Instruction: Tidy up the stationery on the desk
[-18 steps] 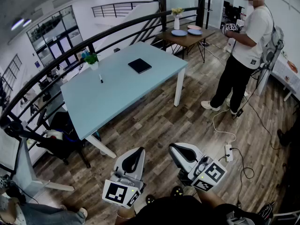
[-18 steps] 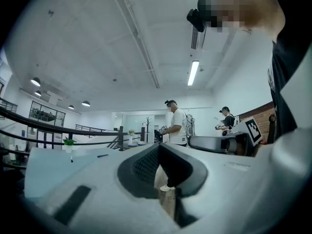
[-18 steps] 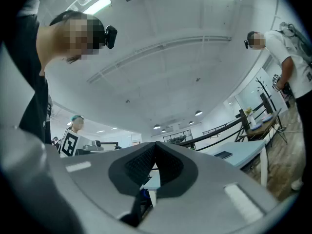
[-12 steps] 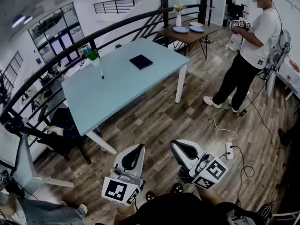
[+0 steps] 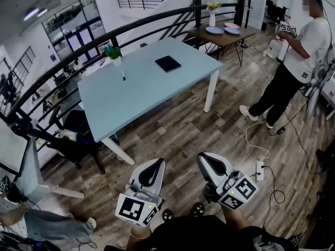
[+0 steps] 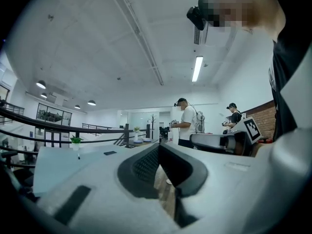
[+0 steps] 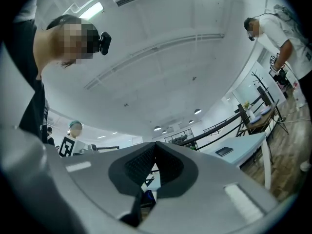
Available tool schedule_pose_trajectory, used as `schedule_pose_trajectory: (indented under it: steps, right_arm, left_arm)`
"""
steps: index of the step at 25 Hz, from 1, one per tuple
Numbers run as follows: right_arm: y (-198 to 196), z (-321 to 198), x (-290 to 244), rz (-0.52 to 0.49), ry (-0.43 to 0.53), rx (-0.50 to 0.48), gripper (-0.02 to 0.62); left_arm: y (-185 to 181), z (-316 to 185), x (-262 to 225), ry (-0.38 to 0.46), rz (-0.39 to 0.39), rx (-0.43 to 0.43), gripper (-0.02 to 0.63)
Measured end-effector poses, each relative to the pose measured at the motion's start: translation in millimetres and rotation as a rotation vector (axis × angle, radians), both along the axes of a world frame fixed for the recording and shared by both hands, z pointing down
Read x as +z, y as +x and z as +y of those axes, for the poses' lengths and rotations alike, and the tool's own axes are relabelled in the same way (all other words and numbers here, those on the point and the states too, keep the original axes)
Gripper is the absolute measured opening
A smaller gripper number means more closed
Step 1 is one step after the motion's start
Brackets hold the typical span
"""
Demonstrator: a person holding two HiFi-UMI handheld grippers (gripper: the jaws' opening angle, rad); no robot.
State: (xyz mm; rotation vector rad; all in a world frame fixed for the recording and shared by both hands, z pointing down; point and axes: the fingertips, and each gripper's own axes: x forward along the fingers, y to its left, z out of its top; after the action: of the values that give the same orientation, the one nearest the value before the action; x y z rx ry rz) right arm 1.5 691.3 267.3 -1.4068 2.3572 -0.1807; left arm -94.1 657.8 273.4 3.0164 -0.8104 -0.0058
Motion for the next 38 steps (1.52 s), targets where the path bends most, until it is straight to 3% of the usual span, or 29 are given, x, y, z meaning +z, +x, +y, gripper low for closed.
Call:
schedule_pose_trajectory:
  steps: [22,34,38]
  right_arm:
    - [74.0,-2.8,10.4,-0.035,0.005,-0.100,0.003]
    - [97.0,1.4,1.9,-0.102,0.038,-0.166,0.002]
    - [103.6,1.5,12.3,-0.079,0.021,-0.163,0.000]
  left_arm:
    - [70.0,3.1,3.4,0.015,-0.045,-0.102,-0.013]
    - [99.5,11.4,0.7,0.040,-0.074,-0.137,-0.013]
    - [104.7,9.3,1.2,0.042,-0.076,-0.138,-0.014]
